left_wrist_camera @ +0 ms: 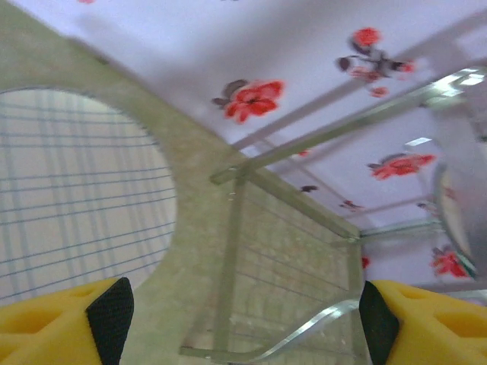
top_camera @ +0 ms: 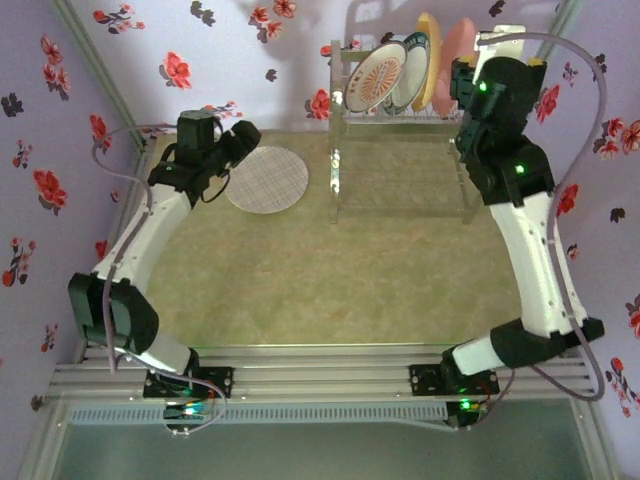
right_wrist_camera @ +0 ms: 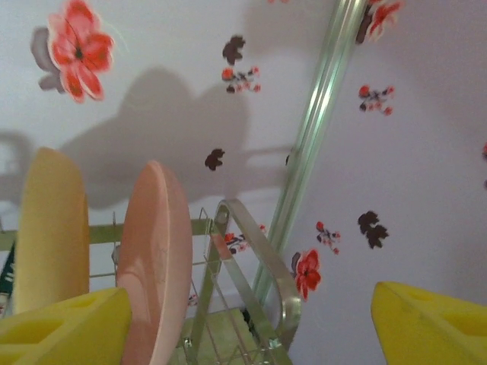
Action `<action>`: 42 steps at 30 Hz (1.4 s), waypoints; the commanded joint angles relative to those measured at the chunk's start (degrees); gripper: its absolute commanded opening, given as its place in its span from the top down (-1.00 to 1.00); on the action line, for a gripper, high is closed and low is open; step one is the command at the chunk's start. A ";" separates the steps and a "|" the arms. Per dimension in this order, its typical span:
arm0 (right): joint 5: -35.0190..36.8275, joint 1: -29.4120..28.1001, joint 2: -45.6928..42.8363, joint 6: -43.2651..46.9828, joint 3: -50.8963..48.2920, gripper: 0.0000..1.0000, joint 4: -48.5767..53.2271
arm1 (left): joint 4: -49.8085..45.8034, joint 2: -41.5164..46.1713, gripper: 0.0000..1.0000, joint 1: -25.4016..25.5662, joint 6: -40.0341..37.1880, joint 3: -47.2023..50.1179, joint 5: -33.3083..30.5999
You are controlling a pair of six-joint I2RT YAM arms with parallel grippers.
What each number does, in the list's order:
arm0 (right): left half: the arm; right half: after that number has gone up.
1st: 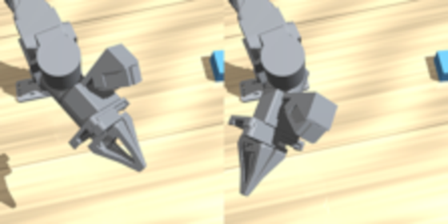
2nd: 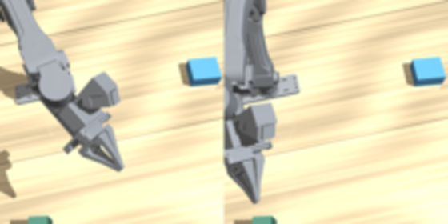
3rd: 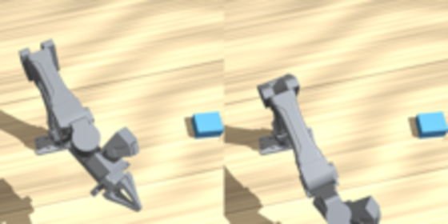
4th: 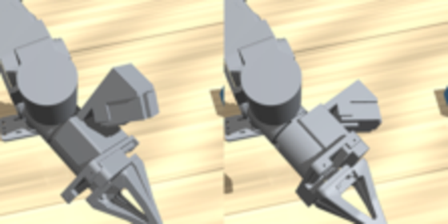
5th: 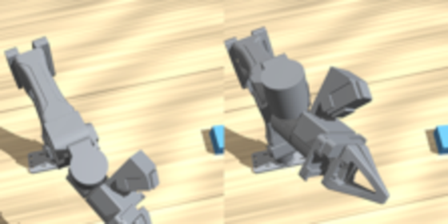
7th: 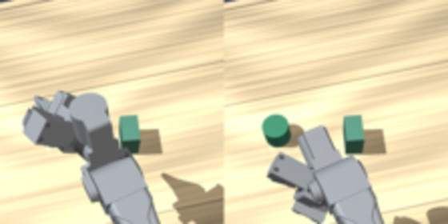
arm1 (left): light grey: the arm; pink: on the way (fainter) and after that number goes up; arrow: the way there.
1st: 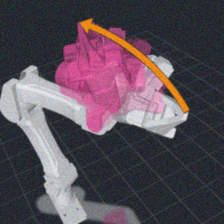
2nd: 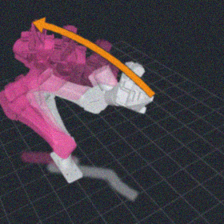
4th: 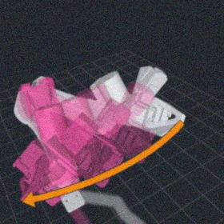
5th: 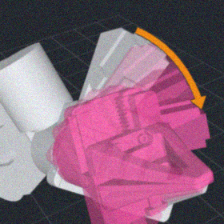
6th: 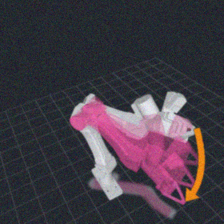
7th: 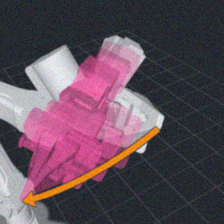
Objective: Unload the plates from the dish rack
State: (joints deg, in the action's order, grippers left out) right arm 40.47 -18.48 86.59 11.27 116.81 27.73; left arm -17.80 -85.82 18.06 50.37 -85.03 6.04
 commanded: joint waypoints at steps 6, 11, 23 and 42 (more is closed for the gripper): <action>-6.33 4.31 6.49 -4.32 2.56 -0.66 -4.84 | 15.40 9.33 -0.66 3.18 -4.63 2.50 4.65; -4.85 4.51 10.01 -3.69 4.02 -0.62 -5.58 | 14.49 11.34 -0.67 3.58 -4.77 1.34 5.12; -2.56 4.50 15.09 -0.45 5.58 -0.14 -7.01 | 18.88 12.25 -0.68 3.83 -2.37 0.30 6.33; -1.02 4.20 19.53 1.03 9.49 0.47 -5.55 | 21.19 11.89 -0.69 4.07 -0.34 0.57 6.54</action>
State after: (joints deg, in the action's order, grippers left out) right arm 38.37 -14.24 105.58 11.60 124.46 23.18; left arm 0.49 -74.50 21.61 49.39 -83.42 12.05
